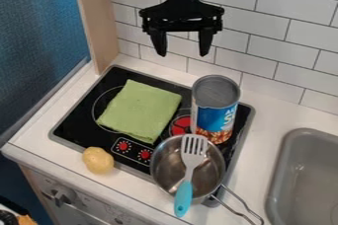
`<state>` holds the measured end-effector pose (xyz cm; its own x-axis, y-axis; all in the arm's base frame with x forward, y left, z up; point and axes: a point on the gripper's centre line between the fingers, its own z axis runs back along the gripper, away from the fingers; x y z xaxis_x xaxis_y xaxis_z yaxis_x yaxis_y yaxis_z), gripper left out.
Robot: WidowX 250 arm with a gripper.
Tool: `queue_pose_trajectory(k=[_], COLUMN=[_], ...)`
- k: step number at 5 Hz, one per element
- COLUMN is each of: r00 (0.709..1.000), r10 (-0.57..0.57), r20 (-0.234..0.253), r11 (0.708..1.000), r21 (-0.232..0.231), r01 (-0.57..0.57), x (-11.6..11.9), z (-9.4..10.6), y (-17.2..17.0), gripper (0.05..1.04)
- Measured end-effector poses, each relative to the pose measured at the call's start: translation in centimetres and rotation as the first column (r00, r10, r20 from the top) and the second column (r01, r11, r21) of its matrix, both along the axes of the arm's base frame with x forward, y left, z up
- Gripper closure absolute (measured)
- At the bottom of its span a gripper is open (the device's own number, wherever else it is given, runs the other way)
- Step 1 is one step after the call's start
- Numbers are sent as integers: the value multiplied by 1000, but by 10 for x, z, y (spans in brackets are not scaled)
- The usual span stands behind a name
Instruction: Put the yellow thing on top of the green cloth
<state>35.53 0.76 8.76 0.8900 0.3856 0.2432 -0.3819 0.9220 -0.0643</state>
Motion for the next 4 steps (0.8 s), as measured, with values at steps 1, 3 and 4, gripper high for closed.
queue_pose_trajectory(k=[1,3,4], r00=[999,979,948], r10=[7,177,299], r20=[-41,-105,-108], r11=[1000,984,954], r21=[-1,24,26], r01=[-7,-176,-298], x=[-5,-41,-63], z=[-14,-35,-36], y=[0,46,74], gripper=[83,83,83])
